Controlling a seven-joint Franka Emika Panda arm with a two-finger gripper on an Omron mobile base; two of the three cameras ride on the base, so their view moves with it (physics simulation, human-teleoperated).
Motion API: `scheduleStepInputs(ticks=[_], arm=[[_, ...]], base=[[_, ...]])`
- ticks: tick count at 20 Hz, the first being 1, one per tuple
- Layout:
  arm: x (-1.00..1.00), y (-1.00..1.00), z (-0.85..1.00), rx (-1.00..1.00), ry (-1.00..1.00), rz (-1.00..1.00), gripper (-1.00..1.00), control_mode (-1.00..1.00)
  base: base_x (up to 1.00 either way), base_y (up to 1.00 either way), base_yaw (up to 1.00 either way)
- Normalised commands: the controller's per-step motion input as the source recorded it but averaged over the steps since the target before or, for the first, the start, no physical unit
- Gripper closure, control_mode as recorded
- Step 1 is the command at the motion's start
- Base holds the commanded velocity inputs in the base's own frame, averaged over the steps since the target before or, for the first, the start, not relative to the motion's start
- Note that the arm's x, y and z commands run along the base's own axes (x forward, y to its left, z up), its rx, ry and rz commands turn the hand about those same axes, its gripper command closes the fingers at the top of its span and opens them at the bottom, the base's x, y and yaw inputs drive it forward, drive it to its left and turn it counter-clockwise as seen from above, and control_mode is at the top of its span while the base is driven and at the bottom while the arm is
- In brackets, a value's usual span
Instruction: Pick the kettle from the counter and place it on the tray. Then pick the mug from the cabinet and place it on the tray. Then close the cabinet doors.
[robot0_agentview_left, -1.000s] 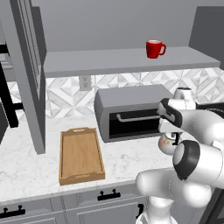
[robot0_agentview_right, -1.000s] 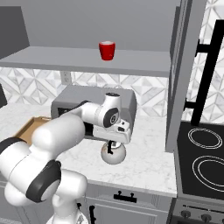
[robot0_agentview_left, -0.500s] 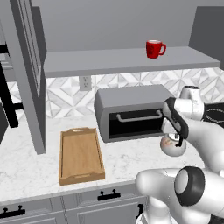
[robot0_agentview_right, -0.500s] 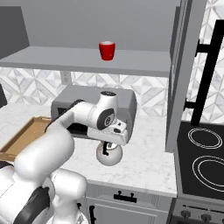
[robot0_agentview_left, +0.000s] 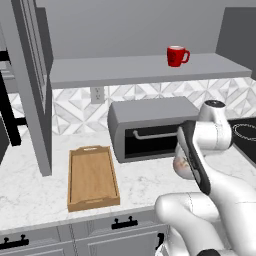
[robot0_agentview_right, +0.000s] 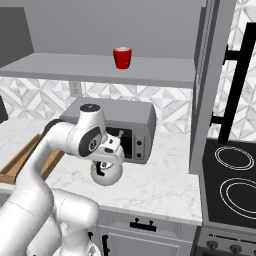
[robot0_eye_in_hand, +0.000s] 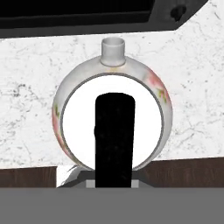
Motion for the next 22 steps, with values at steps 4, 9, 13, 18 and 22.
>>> scheduleStepInputs(ticks=[4, 9, 13, 18, 22], arm=[[-0.19, 0.75, 0.20, -0.03, -0.08, 0.09, 1.00, -1.00], [-0.09, 0.83, 0.23, -0.01, -0.03, 0.12, 1.00, -1.00], [-0.05, 0.87, 0.25, 0.00, 0.00, 0.14, 1.00, -1.00], [-0.07, 0.86, 0.30, 0.00, 0.00, 0.15, 1.00, -1.00], [-0.06, 0.84, 0.28, 0.00, 0.00, 0.15, 1.00, -1.00]], base=[[0.00, 0.00, 0.00], [0.00, 0.00, 0.00], [0.00, 0.00, 0.00], [0.00, 0.00, 0.00], [0.00, 0.00, 0.00]])
